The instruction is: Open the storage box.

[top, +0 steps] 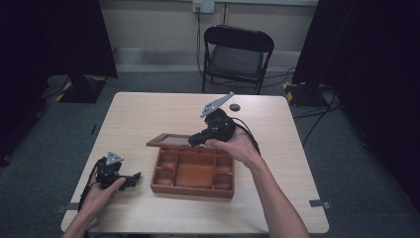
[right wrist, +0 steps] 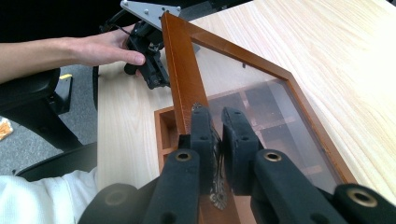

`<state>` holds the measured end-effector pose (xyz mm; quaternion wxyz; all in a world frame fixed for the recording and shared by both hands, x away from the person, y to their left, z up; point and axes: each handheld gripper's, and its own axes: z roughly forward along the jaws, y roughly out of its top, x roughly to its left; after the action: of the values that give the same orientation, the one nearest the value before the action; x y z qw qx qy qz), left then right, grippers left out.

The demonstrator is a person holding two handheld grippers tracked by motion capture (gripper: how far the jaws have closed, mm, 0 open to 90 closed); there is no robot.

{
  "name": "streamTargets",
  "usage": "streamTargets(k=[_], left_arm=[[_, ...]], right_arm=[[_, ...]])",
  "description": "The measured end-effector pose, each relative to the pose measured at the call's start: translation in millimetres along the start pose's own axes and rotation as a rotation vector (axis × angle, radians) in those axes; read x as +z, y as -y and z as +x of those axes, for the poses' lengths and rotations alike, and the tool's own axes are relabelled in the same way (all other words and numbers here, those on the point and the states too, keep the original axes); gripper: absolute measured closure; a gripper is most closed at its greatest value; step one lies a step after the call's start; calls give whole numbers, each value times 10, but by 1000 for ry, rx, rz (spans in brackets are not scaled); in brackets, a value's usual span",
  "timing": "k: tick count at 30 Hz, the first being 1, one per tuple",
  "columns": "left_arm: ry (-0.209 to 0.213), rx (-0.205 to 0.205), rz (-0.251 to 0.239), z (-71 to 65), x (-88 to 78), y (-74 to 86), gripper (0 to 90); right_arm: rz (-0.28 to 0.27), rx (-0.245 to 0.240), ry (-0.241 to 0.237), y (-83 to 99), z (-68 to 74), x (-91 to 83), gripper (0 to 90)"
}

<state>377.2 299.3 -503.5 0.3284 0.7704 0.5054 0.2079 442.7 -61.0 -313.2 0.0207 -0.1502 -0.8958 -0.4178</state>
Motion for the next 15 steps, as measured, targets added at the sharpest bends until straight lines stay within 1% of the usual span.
streamTargets(k=[15], left_arm=[[0, -1, 0, -1, 0, 0, 0]], right_arm=[[7, -4, 3, -2, 5, 0, 837]])
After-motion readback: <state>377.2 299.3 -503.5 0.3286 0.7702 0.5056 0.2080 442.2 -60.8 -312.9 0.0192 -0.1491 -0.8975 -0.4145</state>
